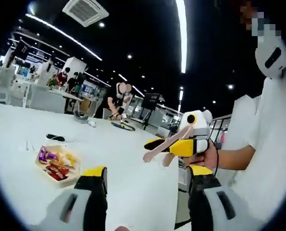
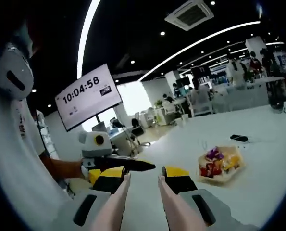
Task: Place the target food into the container with the food tongs after gripping and lifting it, then release it inside without dropping or visibly crushing the food.
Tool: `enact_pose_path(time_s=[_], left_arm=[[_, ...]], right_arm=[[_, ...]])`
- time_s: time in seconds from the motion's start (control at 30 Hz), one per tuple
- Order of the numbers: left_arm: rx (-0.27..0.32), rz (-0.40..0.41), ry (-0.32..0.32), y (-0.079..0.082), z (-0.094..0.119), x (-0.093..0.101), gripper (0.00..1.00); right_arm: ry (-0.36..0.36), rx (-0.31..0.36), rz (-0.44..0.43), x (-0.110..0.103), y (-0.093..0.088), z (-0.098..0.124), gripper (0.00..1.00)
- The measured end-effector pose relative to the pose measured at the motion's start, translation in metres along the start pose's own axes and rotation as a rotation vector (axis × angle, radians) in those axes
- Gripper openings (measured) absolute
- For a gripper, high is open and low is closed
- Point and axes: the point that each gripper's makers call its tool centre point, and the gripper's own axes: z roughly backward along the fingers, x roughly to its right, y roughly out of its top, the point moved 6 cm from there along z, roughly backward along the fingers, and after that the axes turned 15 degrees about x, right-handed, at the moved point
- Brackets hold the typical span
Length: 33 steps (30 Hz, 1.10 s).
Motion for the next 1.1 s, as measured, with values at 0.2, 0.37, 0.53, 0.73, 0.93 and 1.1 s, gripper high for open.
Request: enact_pose_path(time_s=[0.2,0.37,0.53,0.73,0.93,1.1], left_arm=[[0.072,0.083,-0.030,0.007,0.005,0.001,0.35],[0.080,0.162,-0.045,0.000,0.005,-0.003,0.30],[0.108,0.254,-0.055,-0.001,0.008,-0.004,0.22],[0.145,0.387,-0.075,-0.004,0.011,0.000,0.17],[0.119,0.526,-0.133,-0.011,0.012,0.008,0.03],[0.126,0.548,-0.147,-0.011,0.014,0.006,0.02]], right_arm=[[0.026,0.026,-0.038,-0.003,0.000,-0.010,0.30],[0.062,0.013,-0.067,-0.007,-0.010,-0.017,0.30],[0.086,0.032,-0.136,-0.007,-0.016,-0.021,0.30],[0.106,0.068,-0.226,-0.007,-0.019,-0.023,0.30],[0.100,0.083,-0.277,-0.006,-0.030,-0.027,0.30],[0.098,0.112,-0.330,-0.008,-0.033,-0.029,0.29]])
